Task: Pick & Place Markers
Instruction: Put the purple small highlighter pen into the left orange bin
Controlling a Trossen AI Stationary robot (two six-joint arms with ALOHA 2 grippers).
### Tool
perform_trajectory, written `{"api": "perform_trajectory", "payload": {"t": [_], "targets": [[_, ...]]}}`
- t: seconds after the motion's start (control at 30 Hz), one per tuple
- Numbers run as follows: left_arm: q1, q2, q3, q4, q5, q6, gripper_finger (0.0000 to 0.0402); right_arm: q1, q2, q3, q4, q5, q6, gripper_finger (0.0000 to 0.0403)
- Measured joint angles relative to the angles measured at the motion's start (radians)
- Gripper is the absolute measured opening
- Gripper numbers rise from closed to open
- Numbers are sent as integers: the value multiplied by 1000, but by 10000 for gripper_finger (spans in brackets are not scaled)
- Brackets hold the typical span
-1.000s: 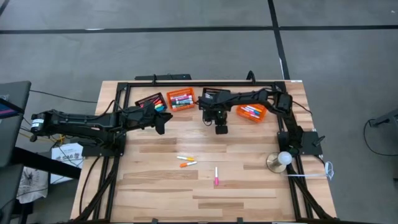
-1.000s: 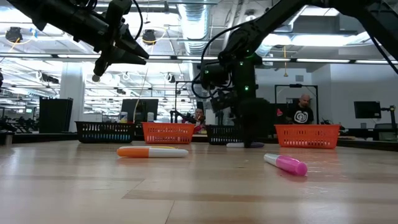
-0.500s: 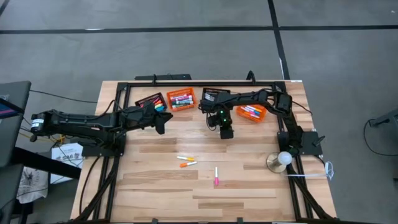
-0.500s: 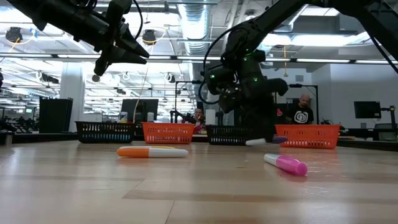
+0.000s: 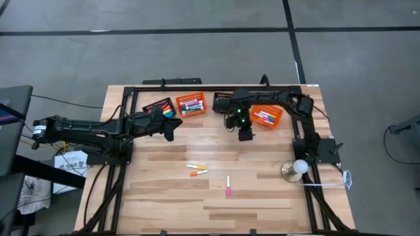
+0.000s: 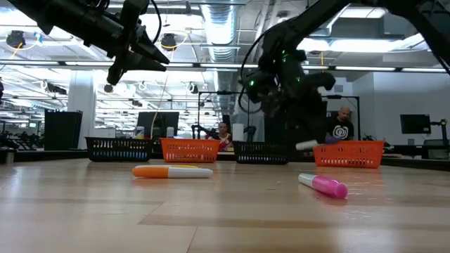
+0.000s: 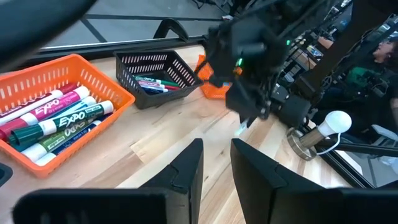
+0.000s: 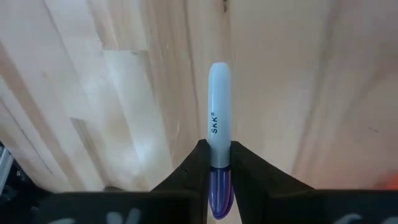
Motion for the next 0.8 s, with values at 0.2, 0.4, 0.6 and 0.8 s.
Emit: {"api": "perform_trajectory", "payload": {"t": [0.2,0.4,0.6,0.8], "targets": [[0,0,0,3,0,0,81,-41,-143,0,-26,-1,-27,42],[0,0,0,7,0,0,81,-94,-318,0,-64,-3,-61,39],[0,0,0,12,0,0,81,-188,-446,1,-67,10,-51,47],[0,0,0,14,0,0,81,-291,-497,1,-61,133,15,40]]}}
